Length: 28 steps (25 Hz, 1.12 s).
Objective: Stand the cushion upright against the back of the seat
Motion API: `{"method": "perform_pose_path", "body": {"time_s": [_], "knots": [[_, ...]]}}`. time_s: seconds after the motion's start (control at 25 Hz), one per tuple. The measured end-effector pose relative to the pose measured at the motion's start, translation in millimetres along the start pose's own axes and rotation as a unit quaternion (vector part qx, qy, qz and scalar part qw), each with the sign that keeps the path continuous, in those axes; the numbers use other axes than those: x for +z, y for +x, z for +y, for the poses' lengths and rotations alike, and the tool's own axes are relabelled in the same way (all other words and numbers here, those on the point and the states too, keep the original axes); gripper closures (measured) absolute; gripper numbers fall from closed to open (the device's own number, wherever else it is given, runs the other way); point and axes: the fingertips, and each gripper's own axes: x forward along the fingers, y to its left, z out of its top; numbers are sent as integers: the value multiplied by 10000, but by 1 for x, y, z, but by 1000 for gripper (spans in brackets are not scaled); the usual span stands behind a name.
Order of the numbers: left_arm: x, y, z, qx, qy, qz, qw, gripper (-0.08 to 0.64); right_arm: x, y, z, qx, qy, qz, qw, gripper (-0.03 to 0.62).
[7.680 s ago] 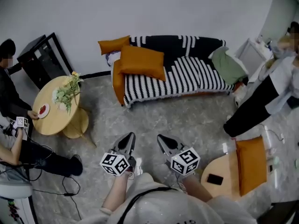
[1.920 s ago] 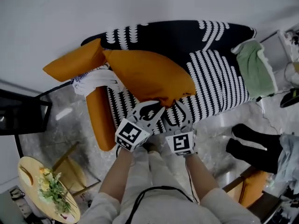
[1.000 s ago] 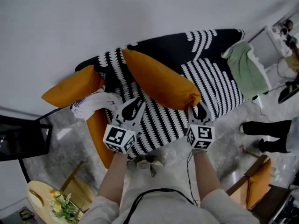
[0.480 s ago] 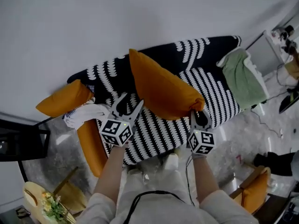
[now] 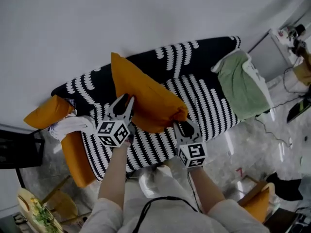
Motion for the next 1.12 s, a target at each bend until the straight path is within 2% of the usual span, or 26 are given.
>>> {"method": "perform_pose_path", "body": {"time_s": [0.08,0.12,0.32,0.4,0.52,0.56,0.6,0.64,0.72,0.8,0.96,1.04,1.12], "knots": [[-4,7,-7,183,34,-4,9998,516,-3,-1,-6,139,6,52,9999,479],[-6,10,-10,238,42,-6,9997,534,-4,-3,-9,193,-4,73,9998,479],[-3,13,-21,170,122,-288,9994,535,-8,-9,-32,186,59,77,9998,477],[1,13,-10,264,161,-367,9988,535,-10,-10,-45,96,140,65,9998,479],[3,23,13,275,237,-245,9990,532,-12,-10,-56,84,166,29,9998,479],[5,28,20,271,260,-200,9991,514,-13,-10,-56,112,143,33,9998,479],[9,35,27,230,235,-191,9993,427,-14,-10,-56,140,99,54,9998,479],[15,43,31,142,171,-220,9995,309,-15,-10,-57,162,31,90,9998,479],[33,61,33,-111,94,-329,9994,242,-15,-8,-58,184,-165,188,9995,479],[57,84,30,-369,136,-408,9984,212,-14,-4,-59,198,-368,295,9987,479],[97,137,29,-678,130,-349,9970,209,-8,7,-57,237,-729,465,9960,479],[106,162,35,-654,75,-135,9977,209,-5,11,-54,261,-890,529,9943,480],[102,180,42,-590,79,305,9978,209,-2,14,-53,265,-935,578,9936,482]]}}
